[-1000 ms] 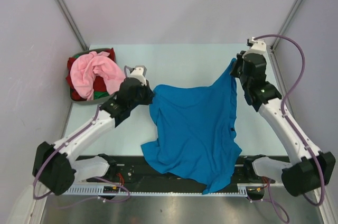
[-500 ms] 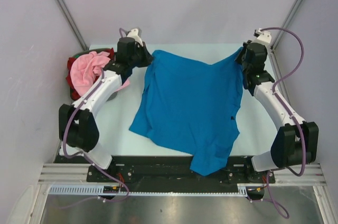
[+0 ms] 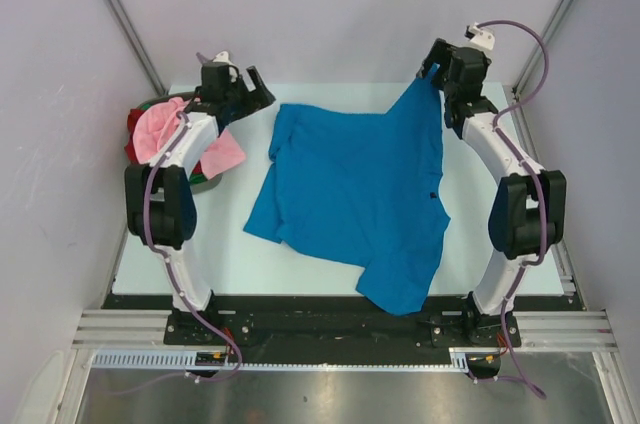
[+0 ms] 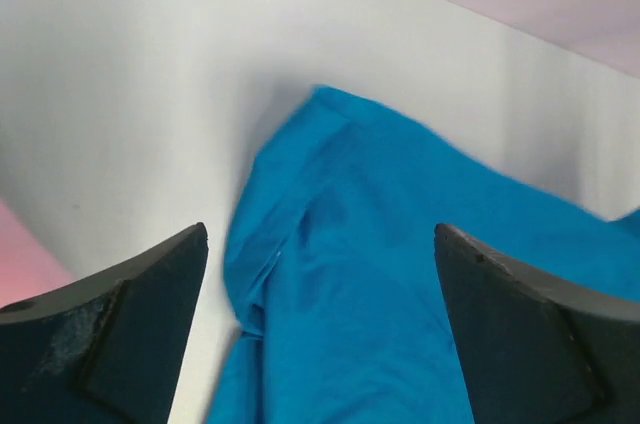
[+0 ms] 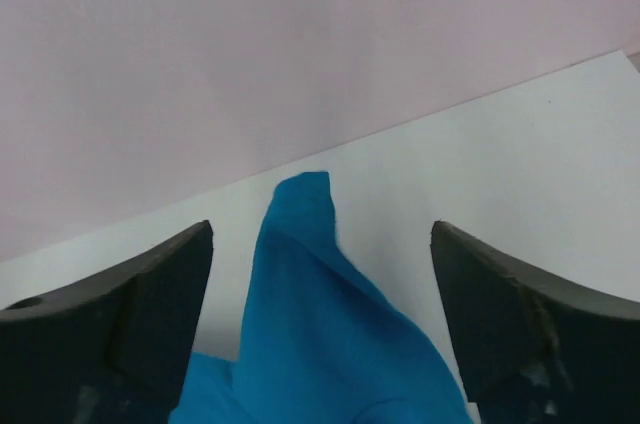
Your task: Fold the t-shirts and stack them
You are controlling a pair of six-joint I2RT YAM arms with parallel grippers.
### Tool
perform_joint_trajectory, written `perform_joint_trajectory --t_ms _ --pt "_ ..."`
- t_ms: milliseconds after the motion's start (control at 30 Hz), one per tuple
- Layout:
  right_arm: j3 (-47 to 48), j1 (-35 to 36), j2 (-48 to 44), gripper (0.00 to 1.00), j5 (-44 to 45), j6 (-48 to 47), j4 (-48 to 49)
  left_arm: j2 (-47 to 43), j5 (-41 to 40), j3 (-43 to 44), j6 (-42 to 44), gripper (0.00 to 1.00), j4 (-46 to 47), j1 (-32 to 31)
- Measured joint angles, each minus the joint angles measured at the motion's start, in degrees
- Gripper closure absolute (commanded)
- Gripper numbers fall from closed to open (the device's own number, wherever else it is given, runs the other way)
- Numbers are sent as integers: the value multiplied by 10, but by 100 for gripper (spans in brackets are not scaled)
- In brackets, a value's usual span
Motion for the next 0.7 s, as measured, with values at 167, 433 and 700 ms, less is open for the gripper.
perform_joint_trajectory --t_ms 167,433,700 --pt "-3 0 11 0 6 13 4 -24 -3 -43 -36 0 40 46" --pt "-49 44 -137 0 40 -4 -53 -241 -1 -136 -60 0 52 5" --pt "-105 130 -276 0 33 6 -224 -386 -46 -311 -64 0 -14 -112"
